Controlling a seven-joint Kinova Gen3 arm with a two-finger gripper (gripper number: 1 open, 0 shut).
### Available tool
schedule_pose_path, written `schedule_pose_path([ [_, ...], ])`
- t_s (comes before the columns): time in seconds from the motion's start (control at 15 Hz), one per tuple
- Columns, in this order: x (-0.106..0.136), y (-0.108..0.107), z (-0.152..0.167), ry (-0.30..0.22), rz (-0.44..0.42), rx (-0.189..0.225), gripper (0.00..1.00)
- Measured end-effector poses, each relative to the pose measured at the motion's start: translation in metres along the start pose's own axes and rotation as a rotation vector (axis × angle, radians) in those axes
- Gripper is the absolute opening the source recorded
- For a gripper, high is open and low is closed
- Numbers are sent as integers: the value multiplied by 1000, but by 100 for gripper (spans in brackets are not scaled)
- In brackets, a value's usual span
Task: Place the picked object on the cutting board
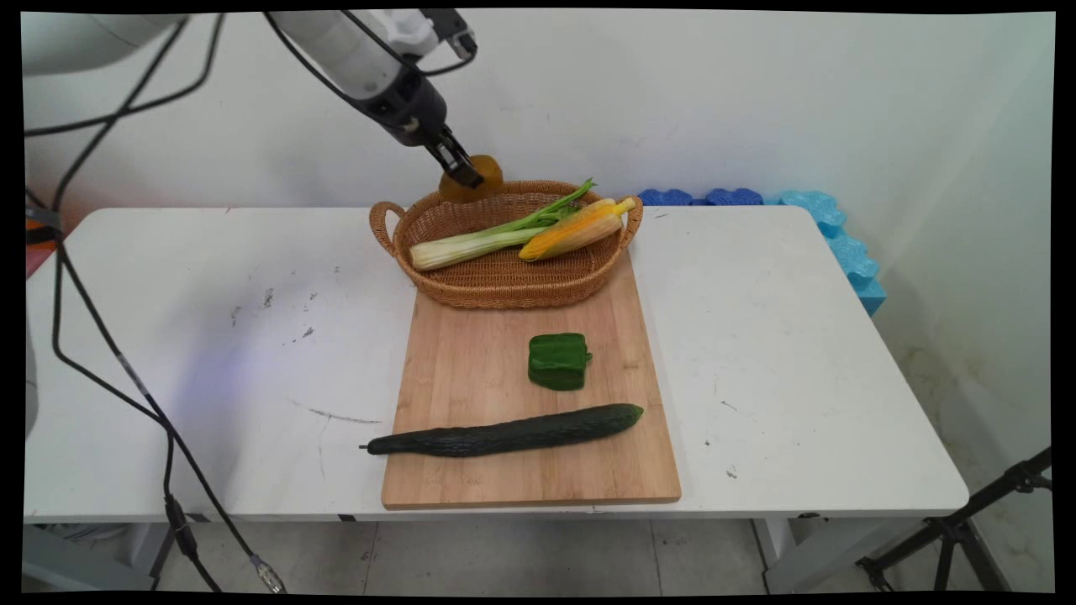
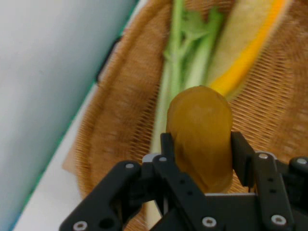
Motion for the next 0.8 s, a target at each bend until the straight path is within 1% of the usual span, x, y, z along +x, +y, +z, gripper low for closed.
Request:
schedule_pose_path([
  [0.2,-12,28,-39,-2,40,-67,0],
  [0.4,-34,57,-66,-28,80,-132,0],
  [0.47,-43,68,-72,-41,90,-154,0],
  [0.6,-56,83,-77,-59,98,-180,0],
  [0.67,-61,88,-78,-66,99,-190,0],
  [0.8,-73,108,-74,-90,106,-220,0],
])
